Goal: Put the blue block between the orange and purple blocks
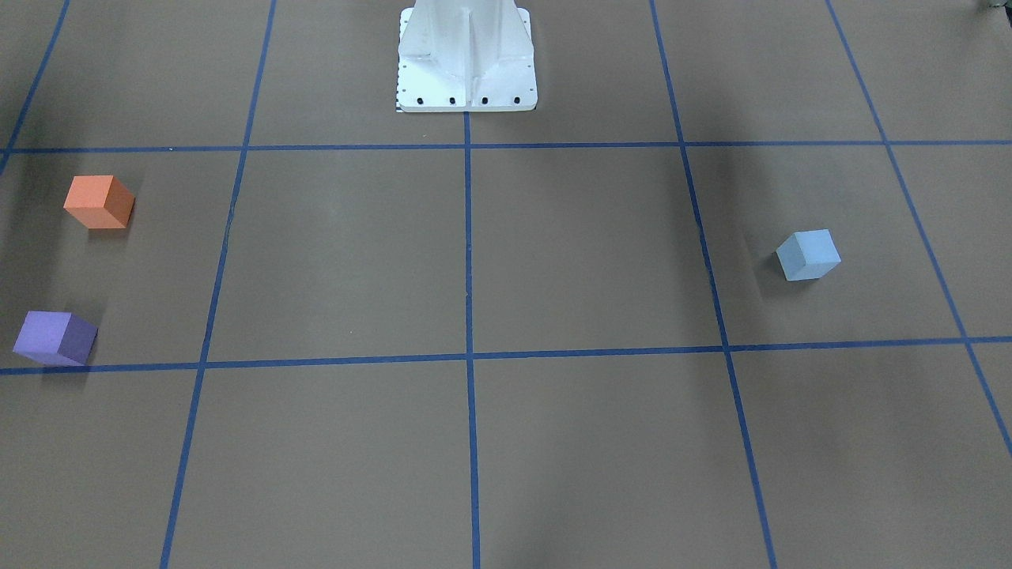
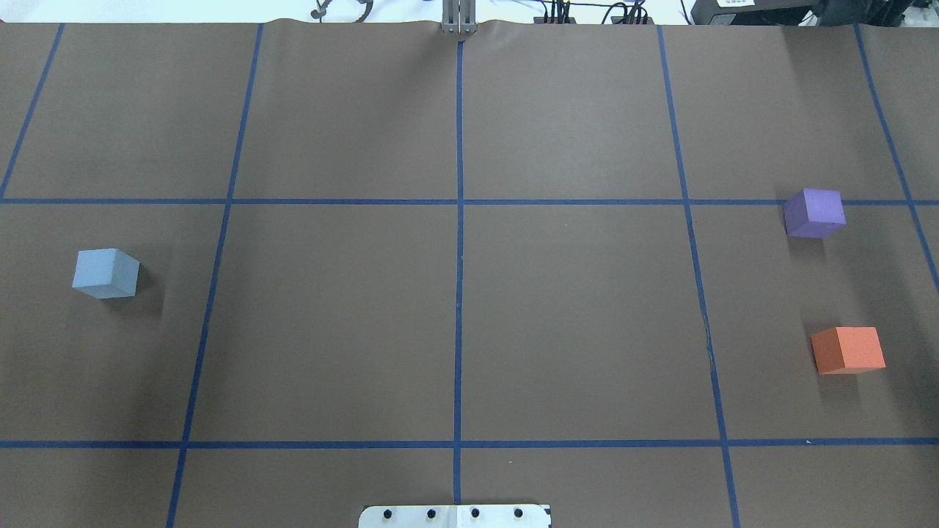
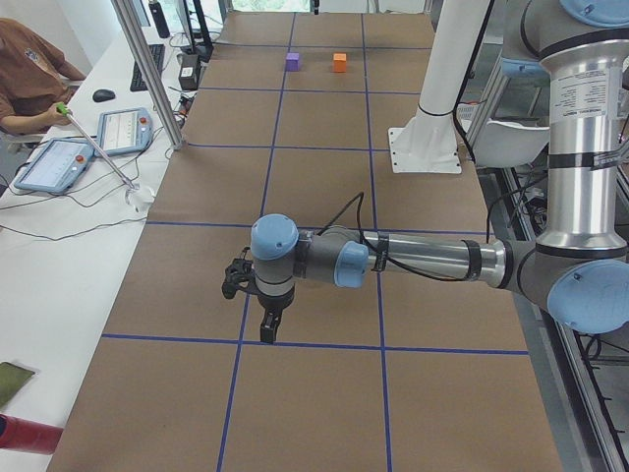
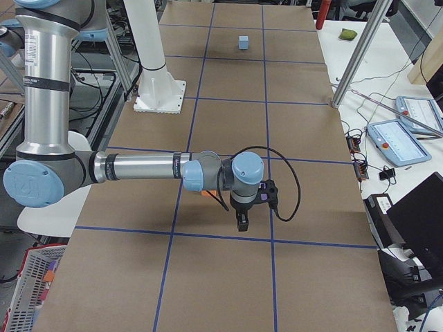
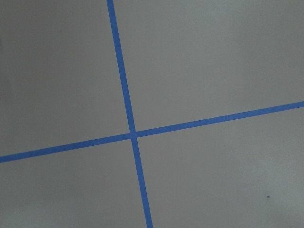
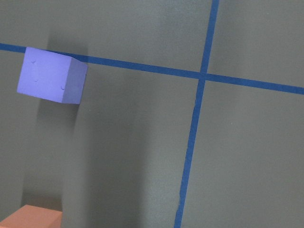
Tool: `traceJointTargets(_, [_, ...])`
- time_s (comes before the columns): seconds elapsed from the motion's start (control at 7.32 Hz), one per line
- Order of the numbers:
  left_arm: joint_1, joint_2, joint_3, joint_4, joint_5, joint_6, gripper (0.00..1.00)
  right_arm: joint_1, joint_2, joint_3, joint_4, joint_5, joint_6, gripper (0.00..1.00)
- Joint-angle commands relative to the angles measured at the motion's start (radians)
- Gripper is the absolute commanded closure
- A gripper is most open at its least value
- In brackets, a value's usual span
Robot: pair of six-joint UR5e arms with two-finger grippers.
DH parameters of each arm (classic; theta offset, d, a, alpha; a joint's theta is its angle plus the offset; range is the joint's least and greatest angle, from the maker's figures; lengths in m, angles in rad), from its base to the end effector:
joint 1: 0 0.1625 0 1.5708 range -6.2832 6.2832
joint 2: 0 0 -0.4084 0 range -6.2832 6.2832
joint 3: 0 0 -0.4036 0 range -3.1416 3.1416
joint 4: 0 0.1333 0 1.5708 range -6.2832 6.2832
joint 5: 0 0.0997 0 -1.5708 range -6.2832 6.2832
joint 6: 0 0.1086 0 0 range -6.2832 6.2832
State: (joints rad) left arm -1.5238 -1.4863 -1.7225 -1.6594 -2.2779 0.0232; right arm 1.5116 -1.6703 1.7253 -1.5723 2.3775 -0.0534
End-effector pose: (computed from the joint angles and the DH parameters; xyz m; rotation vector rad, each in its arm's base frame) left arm -0.0402 -0.4819 0.6084 0.1409 0.7077 0.1222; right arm 0.0272 -0.4684 0.6164 0.0483 -0.8072 -0.1280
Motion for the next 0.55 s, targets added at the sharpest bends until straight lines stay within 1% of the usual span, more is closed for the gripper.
traceJointTargets(0.0, [-0.001,-0.002,0.0,0.0,-0.002,0.006,0.0,0.004,0.003,-0.001,0.0,-0.001,0.001,0.0])
traceJointTargets(0.14, [0.001,-0.009,-0.002,0.0,-0.003,0.006,0.0,0.004,0.003,-0.001,0.0,0.0,0.001,0.0])
traceJointTargets(0.27, [0.005,-0.023,-0.024,0.001,-0.006,0.006,0.0,0.004,0.006,0.0,0.0,0.0,0.001,0.0])
traceJointTargets(0.41, [0.028,-0.023,-0.043,0.003,-0.047,-0.009,0.0,0.004,0.007,0.002,0.0,0.0,0.001,0.0])
